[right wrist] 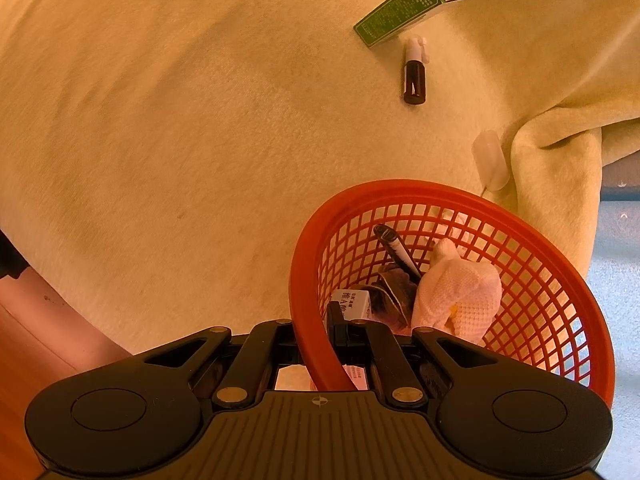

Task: Organize objects
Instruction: 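Grasp the green-and-white medicine box with the left gripper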

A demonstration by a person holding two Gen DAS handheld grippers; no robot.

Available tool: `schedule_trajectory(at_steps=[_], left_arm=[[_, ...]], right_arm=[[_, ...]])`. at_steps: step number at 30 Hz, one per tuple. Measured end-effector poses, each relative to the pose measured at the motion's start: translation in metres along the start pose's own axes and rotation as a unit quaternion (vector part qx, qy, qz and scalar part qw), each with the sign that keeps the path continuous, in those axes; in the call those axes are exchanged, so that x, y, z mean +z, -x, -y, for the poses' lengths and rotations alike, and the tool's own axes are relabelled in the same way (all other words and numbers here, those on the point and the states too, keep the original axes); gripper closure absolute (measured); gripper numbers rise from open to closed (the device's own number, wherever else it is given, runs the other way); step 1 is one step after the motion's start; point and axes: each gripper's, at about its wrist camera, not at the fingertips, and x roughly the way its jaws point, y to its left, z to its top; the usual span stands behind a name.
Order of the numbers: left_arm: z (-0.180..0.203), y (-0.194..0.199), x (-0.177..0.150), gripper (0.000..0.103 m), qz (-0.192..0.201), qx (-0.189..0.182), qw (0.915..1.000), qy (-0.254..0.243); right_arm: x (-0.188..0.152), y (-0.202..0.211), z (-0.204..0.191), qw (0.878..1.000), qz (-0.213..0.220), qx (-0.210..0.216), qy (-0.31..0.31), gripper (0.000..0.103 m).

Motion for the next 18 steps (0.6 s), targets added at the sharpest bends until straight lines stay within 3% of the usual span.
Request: schedule_trajectory(at_steps=[6,18], left_arm=[[-0.014,-0.015,0.004,0.028,0.002,0.007,0.9989,-0.047],[-0.019,-0.054,0.010,0.028,-0.026,-0.023,0.9909,-0.130]], right_arm=[[0.000,0.000,0.000,1.000,-0.001,0.001,-0.002,0.101],[0.002,-0.001,0.001,1.000,-0.003,0.003,0.000,0.101]])
